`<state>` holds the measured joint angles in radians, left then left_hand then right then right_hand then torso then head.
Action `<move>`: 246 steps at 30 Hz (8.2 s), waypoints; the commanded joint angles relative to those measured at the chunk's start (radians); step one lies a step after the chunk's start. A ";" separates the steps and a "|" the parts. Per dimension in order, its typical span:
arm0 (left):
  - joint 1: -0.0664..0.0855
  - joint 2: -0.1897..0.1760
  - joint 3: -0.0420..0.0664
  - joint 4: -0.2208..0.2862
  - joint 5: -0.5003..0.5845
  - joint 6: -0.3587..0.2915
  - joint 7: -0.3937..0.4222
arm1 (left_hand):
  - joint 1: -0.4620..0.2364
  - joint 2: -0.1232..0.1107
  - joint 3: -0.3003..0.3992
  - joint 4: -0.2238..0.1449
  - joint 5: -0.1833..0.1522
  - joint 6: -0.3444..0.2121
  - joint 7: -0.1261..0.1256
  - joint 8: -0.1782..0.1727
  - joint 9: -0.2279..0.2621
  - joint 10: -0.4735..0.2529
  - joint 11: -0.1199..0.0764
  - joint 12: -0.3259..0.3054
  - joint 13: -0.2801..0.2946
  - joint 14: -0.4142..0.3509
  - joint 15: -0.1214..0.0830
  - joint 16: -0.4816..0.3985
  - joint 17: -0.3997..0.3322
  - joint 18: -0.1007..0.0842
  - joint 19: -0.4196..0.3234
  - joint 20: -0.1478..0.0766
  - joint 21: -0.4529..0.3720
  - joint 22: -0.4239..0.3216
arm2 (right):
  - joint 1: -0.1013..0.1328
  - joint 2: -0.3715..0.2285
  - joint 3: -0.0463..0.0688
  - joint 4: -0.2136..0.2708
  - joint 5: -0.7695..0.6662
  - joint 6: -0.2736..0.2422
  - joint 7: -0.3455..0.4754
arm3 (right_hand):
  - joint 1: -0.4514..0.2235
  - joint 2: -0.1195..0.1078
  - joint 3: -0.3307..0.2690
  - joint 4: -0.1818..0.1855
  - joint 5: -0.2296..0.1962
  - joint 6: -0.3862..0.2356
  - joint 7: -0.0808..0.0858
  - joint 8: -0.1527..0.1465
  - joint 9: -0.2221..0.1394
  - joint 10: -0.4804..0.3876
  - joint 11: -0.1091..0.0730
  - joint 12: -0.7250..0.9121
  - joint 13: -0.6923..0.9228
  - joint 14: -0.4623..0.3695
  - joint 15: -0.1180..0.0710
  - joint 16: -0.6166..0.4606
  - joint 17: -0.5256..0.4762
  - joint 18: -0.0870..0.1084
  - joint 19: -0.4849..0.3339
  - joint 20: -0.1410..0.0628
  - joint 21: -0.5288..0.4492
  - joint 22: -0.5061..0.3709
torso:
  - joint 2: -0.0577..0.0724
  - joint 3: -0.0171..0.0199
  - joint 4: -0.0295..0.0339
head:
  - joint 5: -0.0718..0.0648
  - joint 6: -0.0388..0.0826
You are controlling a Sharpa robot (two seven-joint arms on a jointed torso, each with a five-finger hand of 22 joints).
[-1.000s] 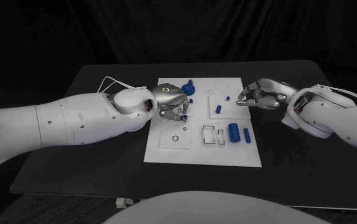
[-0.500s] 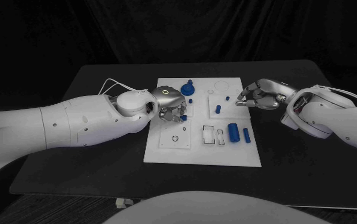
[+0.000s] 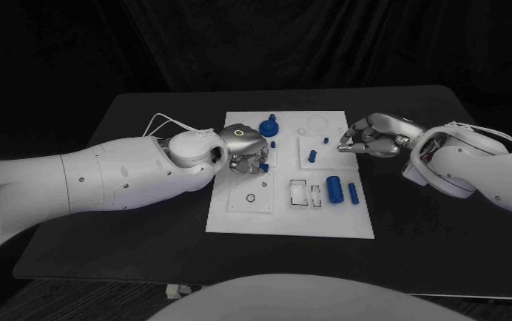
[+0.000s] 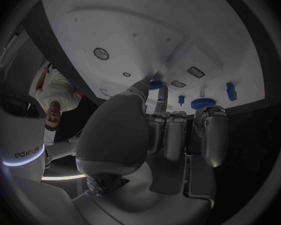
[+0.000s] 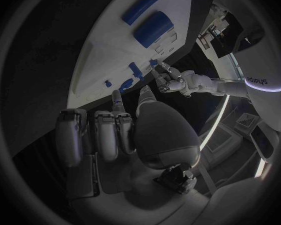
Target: Assemble the parts on the task board
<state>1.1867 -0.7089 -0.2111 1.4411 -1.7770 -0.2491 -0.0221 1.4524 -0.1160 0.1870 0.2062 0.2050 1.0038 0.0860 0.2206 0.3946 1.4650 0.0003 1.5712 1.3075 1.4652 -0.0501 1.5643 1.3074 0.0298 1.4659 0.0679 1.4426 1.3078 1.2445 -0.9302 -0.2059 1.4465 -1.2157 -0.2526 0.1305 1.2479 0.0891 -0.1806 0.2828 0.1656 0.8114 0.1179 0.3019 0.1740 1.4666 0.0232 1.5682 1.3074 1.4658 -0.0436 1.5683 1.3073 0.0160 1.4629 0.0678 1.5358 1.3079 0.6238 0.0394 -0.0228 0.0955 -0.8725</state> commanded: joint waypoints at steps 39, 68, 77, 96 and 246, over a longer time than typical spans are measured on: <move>-0.005 -0.032 -0.001 -0.016 0.378 -0.307 0.226 | 0.013 -0.011 0.114 -0.069 0.017 0.086 -0.018 0.010 0.021 0.106 -0.009 0.000 0.263 0.106 -0.010 0.007 0.263 -0.004 0.054 -0.016 0.016 0.230 | -0.004 0.003 0.001 -0.002 -0.001 0.006 -0.015 | 0.012 0.004 -0.004 -0.005 -0.006 0.007 -0.002 0.004 -0.002 0.104 0.004 0.003 0.263 0.105 0.007 0.003 0.263 -0.004 0.085 0.006 -0.005 0.247 | 0.000 -0.0012 0.0008 | 0.009 0.000; -0.050 0.049 -0.001 -0.116 0.480 -0.232 0.132 | 0.023 -0.004 0.091 -0.081 0.028 0.074 -0.014 0.011 0.025 0.106 -0.007 0.000 0.263 0.106 -0.008 0.007 0.263 -0.001 0.045 -0.015 0.001 0.225 | -0.009 0.004 0.001 0.000 -0.001 0.007 -0.011 | 0.017 0.003 -0.004 -0.007 -0.006 0.008 -0.002 0.005 -0.002 0.104 0.003 0.003 0.263 0.105 0.007 0.003 0.263 -0.004 0.085 0.006 -0.005 0.247 | 0.000 -0.0004 -0.0003 | 0.019 0.000; -0.052 0.053 -0.001 -0.121 0.465 -0.222 0.097 | 0.021 -0.004 0.087 -0.081 0.026 0.068 -0.013 0.007 0.024 0.106 -0.005 0.000 0.263 0.106 -0.007 0.007 0.263 -0.001 0.044 -0.014 -0.001 0.225 | -0.010 0.004 0.001 0.000 -0.001 0.009 -0.010 | 0.017 0.003 -0.004 -0.007 -0.006 0.008 -0.002 0.005 -0.002 0.104 0.003 0.003 0.263 0.105 0.007 0.003 0.263 -0.004 0.085 0.006 -0.005 0.247 | 0.000 0.0004 0.0000 | 0.015 0.000; -0.054 0.062 -0.001 -0.131 0.391 -0.149 0.045 | 0.003 -0.012 0.065 -0.079 0.016 0.030 0.000 -0.024 0.010 0.106 0.005 0.000 0.263 0.106 0.001 0.007 0.263 0.000 0.042 -0.009 -0.005 0.223 | -0.012 0.004 0.001 0.002 -0.001 0.007 -0.010 | 0.019 0.002 -0.005 -0.008 -0.005 0.008 -0.002 0.005 -0.003 0.104 0.003 0.003 0.263 0.105 0.006 0.003 0.263 -0.004 0.085 0.006 -0.005 0.247 | 0.000 0.0005 -0.0010 | 0.001 0.000; 0.006 0.042 0.000 -0.049 0.347 -0.242 0.182 | 0.027 0.016 0.040 -0.091 0.045 0.066 0.008 -0.072 -0.105 0.106 0.013 0.000 0.263 0.106 0.007 0.007 0.263 -0.022 0.090 0.000 0.092 0.252 | -0.012 -0.003 0.001 0.009 -0.001 -0.010 -0.005 | 0.018 0.004 -0.011 -0.003 -0.009 0.011 -0.003 0.005 -0.004 0.104 0.003 0.003 0.263 0.105 0.006 0.003 0.263 -0.003 0.084 0.005 -0.008 0.246 | 0.000 0.0002 0.0000 | -0.012 0.000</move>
<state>1.1955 -0.6650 -0.2121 1.3915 -1.5591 -0.3986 0.0282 1.4903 -0.1058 0.2325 0.1136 0.2529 1.0548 0.0997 0.1443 0.2812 1.4656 0.0224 1.5712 1.3074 1.4686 -0.0359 1.5643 1.3073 0.0139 1.4675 0.0728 1.5329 1.3074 1.2351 -0.9316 -0.2059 1.4549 -1.2157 -0.2537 0.1311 1.2567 0.0884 -0.1861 0.2773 0.1619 0.8149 0.1144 0.3019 0.1711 1.4665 0.0233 1.5682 1.3074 1.4658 -0.0436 1.5683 1.3073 0.0159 1.4629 0.0678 1.5321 1.3078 0.6233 0.0401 -0.0228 0.0829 -0.8725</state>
